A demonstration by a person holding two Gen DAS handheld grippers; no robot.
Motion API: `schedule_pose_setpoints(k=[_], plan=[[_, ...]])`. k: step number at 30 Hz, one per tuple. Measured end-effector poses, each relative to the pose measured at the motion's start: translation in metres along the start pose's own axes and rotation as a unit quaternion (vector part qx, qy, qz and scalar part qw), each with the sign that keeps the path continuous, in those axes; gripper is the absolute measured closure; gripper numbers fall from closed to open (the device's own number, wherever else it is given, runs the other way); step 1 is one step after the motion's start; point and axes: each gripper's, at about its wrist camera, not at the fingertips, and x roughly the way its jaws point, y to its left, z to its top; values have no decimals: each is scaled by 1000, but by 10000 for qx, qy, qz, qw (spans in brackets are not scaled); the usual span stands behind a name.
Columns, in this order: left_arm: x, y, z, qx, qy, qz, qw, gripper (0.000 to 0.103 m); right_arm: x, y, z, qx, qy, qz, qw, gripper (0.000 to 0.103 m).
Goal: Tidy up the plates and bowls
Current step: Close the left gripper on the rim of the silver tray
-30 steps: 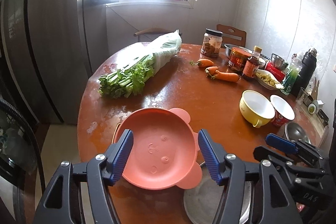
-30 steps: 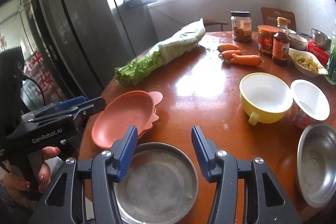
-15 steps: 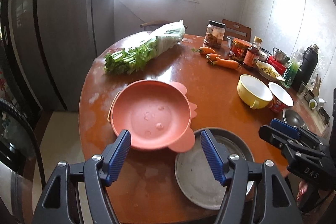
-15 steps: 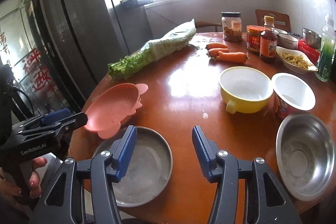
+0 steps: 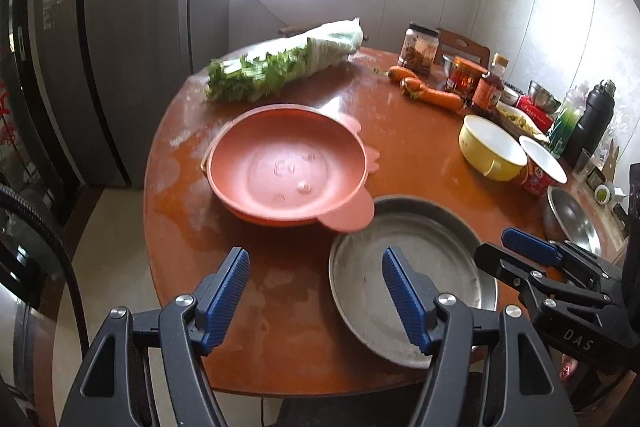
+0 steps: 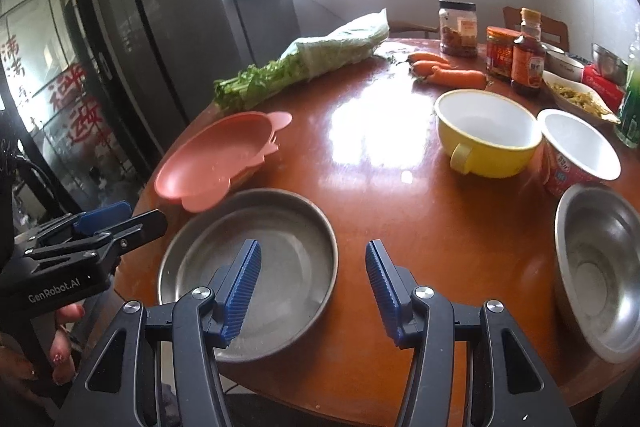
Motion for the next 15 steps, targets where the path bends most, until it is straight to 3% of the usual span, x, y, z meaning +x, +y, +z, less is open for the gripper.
schedule_pose_setpoints(k=[11, 15], plan=[[18, 1, -12, -61, 182, 284, 9994, 34, 15, 1, -11, -124, 173, -32, 9998, 57], [21, -2, -15, -32, 222, 269, 9994, 34, 19, 2, -14, -192, 215, 8, 9996, 65]])
